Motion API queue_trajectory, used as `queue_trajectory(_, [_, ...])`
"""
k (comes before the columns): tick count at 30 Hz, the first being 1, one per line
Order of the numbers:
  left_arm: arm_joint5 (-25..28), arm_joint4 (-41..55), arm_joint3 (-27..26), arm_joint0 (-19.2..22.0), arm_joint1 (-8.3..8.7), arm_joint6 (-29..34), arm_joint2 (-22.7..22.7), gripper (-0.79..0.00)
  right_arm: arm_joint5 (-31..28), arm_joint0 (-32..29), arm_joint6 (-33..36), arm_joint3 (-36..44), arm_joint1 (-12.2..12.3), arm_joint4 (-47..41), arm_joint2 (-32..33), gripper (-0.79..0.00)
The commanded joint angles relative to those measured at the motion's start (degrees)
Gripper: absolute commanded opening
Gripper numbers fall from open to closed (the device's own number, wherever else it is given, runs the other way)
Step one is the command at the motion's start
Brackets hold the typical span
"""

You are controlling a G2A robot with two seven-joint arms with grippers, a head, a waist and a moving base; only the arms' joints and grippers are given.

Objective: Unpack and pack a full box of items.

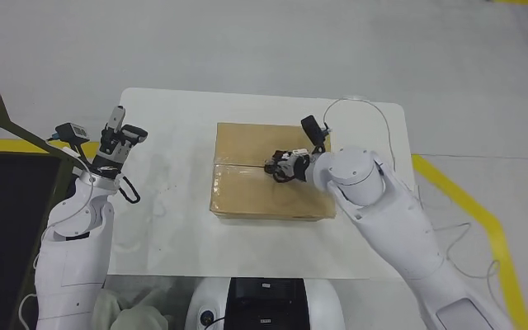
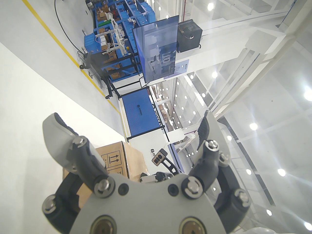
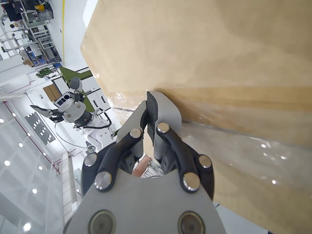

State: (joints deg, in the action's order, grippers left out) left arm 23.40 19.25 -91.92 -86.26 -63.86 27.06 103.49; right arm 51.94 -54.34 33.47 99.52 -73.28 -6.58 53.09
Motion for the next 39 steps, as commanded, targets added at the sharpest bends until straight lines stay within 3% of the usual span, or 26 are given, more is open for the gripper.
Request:
queue_trajectory(1, [0.0,0.0,0.0,0.0,0.0,0.0,0.0,0.0,0.34,-1.18,0.31,1.09,0.48,0.68,0.99,-0.785])
queue_trajectory(17, [0.0,0.0,0.0,0.0,0.0,0.0,0.0,0.0,0.63,-11.32,-2.72,11.23,3.42,6.49,7.45,-0.785])
queue_trajectory(39, [0.0,0.0,0.0,0.0,0.0,0.0,0.0,0.0,-5.65,-1.74,-3.77,4.19,0.61,7.21,-4.35,-0.785])
